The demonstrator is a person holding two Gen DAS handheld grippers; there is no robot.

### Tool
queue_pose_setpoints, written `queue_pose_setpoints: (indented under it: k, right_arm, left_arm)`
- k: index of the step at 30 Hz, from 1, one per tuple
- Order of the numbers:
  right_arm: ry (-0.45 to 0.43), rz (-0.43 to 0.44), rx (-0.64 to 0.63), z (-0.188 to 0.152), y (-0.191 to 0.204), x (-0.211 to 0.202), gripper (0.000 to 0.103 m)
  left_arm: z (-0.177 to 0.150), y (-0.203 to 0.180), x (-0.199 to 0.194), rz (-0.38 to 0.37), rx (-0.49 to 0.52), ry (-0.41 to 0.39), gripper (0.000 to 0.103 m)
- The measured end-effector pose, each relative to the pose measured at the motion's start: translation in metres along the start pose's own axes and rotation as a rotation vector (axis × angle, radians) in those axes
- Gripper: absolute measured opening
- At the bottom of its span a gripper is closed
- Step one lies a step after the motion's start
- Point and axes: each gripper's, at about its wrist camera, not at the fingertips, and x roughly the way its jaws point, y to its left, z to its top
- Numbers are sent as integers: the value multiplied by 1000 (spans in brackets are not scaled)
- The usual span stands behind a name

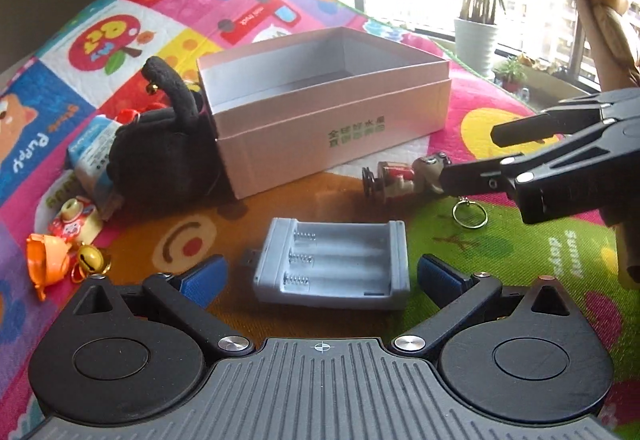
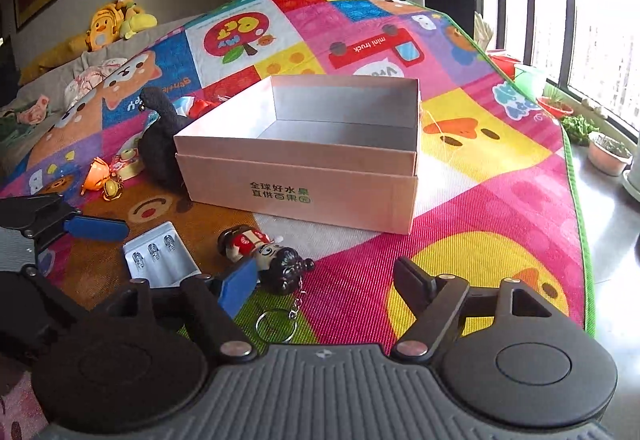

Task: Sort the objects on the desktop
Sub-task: 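Grasp the red-and-black figure keychain with the right tool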

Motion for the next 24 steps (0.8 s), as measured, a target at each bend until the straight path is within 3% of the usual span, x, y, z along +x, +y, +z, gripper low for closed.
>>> queue_pose_setpoints:
  k: [4, 8, 9, 13, 18, 21, 23, 24]
  right_arm:
    - [-3, 6, 29, -3, -1, -3, 86]
    - [1, 23, 53, -3, 2, -4, 86]
    - [1, 28, 56, -4, 3, -4, 87]
    - [1, 25, 24, -3, 13, 1, 87]
    - [16, -7, -42, 3, 25, 10, 87]
    - [27, -28, -49, 5, 33, 18, 87]
    - [36, -1, -75, 3, 41, 21, 83]
    - [42, 18, -103, 2, 47, 21, 75]
  left_arm:
    - [6, 0, 10, 2, -15, 6, 103]
    - [7, 11, 11, -27, -98, 16, 103]
    - [6, 12, 9, -22, -102, 13, 97]
    - [-6, 21, -6, -1, -122, 11, 96]
    - [-28, 37, -33, 119, -210, 33, 96]
    - [-37, 43, -45, 104, -243, 26, 99]
    - [-41, 42, -49, 72, -226, 22, 100]
    - [-42, 41, -49, 66, -210, 21, 101]
